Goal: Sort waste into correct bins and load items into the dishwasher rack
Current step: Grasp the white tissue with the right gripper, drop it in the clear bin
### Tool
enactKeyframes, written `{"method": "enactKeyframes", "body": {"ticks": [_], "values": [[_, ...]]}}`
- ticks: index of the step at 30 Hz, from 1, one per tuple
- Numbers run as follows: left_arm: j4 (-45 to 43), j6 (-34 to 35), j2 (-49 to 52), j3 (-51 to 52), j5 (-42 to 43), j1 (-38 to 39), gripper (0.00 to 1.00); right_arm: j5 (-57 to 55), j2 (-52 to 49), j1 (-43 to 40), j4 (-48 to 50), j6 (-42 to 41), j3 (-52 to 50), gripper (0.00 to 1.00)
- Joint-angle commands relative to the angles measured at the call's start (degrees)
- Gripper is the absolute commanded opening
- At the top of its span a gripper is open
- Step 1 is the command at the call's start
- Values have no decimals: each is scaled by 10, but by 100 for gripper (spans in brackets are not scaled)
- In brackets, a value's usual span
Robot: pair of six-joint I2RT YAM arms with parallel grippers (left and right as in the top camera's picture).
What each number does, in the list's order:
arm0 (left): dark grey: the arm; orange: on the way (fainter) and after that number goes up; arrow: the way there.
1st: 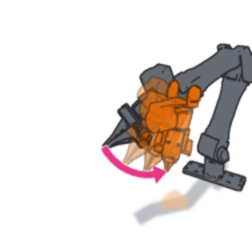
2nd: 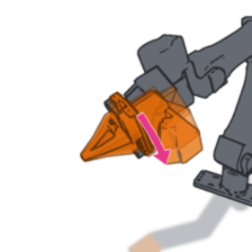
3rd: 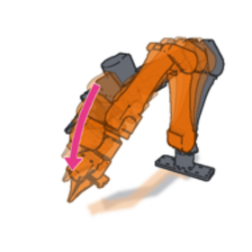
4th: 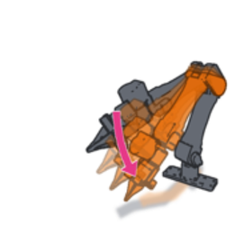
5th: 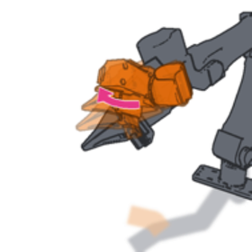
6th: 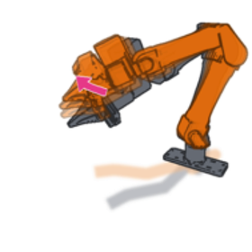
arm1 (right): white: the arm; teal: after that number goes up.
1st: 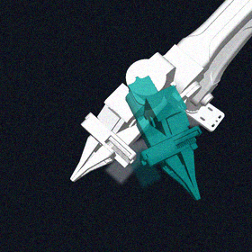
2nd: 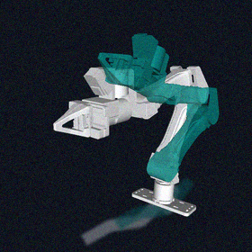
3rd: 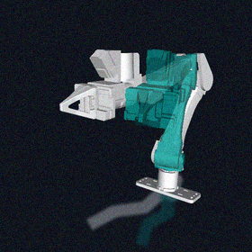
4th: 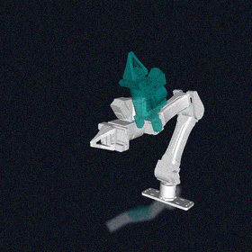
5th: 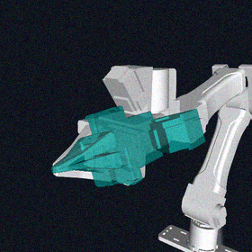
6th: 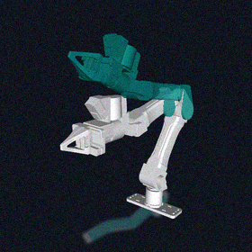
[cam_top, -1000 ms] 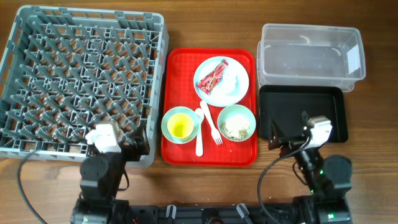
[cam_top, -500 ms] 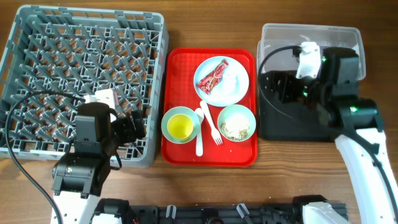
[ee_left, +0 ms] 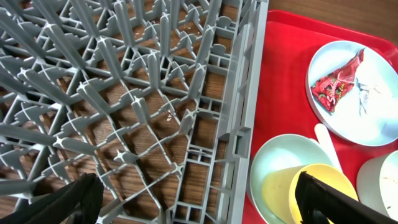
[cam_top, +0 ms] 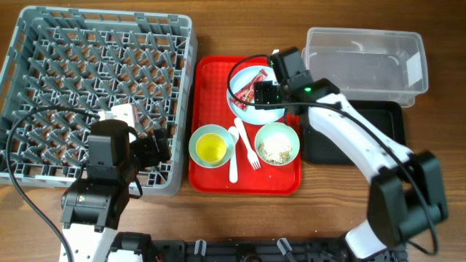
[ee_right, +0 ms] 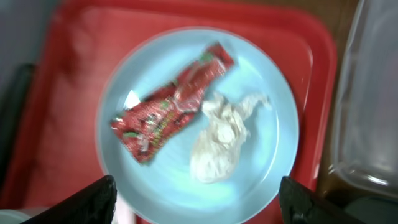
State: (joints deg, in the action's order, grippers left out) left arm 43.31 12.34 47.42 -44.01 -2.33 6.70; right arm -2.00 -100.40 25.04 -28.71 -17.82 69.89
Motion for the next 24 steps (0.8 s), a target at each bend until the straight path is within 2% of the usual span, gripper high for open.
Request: {"method": "enactKeyframes", "body": {"ticks": [1, 3, 4, 8, 9, 10, 13, 14, 16, 19, 20, 21, 23, 24], "values": [[-2, 5, -2, -12, -5, 2, 100, -1, -63, 2, 26, -58, 5, 80], [-2, 5, -2, -12, -5, 2, 100, -1, -99, 2, 36, -81, 4, 77], [-2, 5, -2, -12, -5, 2, 100, -1, -113, 2, 47, -81, 4, 72], [0, 5, -2, -12, -5, 2, 100, -1, -113, 2, 49, -90, 5, 32], [0, 5, -2, -12, -5, 2, 100, -2, -98, 1, 49, -91, 6, 21], [0, 5, -2, -12, -5, 2, 100, -15, -73, -1, 48, -91, 8, 16], [0, 5, -2, -12, -5, 2, 100, -88, 53, -22, 45, -81, 13, 9], [0, 5, -2, -12, -5, 2, 100, -118, 99, -46, 44, -78, 13, 9], [0, 5, -2, -12, -5, 2, 100, -142, 129, -83, 40, -78, 13, 14], [1, 5, -2, -12, -5, 2, 100, -143, 117, -163, 21, -84, 12, 15], [0, 5, -2, -12, -5, 2, 100, -143, 105, -186, 22, -94, 12, 20], [0, 5, -2, -12, -5, 2, 100, -137, 92, -208, 30, -93, 12, 31], [1, 5, -2, -12, -5, 2, 100, -104, 75, -230, 43, -91, 12, 69], [1, 5, -2, -12, -5, 2, 100, -85, 74, -233, 44, -91, 13, 77]]}}
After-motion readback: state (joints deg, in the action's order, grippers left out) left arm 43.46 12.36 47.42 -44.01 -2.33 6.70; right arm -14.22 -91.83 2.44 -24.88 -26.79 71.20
